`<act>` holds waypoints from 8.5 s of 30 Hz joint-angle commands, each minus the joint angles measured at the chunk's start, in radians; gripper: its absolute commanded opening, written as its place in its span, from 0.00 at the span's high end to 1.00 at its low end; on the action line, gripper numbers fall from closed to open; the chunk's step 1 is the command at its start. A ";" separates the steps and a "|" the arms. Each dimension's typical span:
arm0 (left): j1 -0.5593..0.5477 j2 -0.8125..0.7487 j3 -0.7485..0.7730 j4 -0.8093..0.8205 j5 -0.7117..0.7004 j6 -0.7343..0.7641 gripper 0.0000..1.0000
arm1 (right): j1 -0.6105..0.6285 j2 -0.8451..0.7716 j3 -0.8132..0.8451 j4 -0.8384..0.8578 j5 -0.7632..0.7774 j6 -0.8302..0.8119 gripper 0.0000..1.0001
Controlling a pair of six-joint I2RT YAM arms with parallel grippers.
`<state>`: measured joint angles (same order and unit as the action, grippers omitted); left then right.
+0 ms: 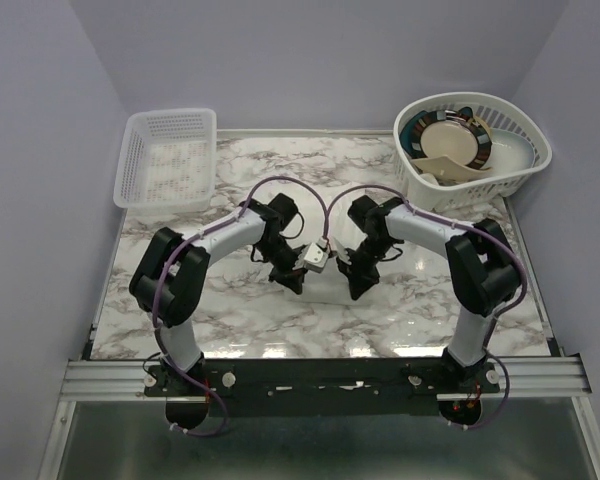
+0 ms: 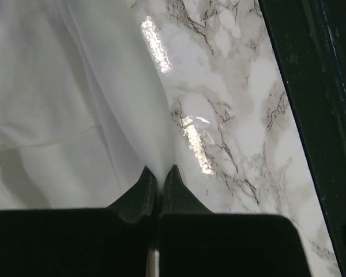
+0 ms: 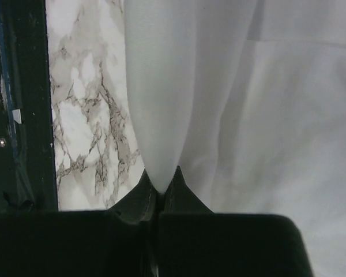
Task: Roll the t-shirts
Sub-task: Roll the T-shirt to the center of the board.
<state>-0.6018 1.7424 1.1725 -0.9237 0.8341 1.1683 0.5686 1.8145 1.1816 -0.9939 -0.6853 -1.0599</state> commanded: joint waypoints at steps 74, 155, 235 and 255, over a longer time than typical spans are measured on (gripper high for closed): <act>-0.297 -0.284 -0.712 1.008 -0.737 -0.251 0.90 | -0.072 0.686 0.759 -0.507 0.081 0.041 0.66; 0.126 -0.434 -0.405 0.657 -0.202 -0.452 0.01 | 0.073 -0.257 -0.320 0.718 0.305 0.144 1.00; 0.181 0.264 0.156 -0.173 0.045 -0.091 1.00 | -0.111 0.430 0.417 -0.466 -0.056 -0.126 0.98; 0.172 -0.400 -0.245 0.369 -0.297 -0.297 0.15 | -0.111 0.638 0.581 -0.532 0.041 -0.008 0.93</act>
<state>-0.3546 1.5478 1.0798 -0.7494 0.6823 0.8963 0.4625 2.3650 1.7485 -1.4471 -0.7803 -1.0866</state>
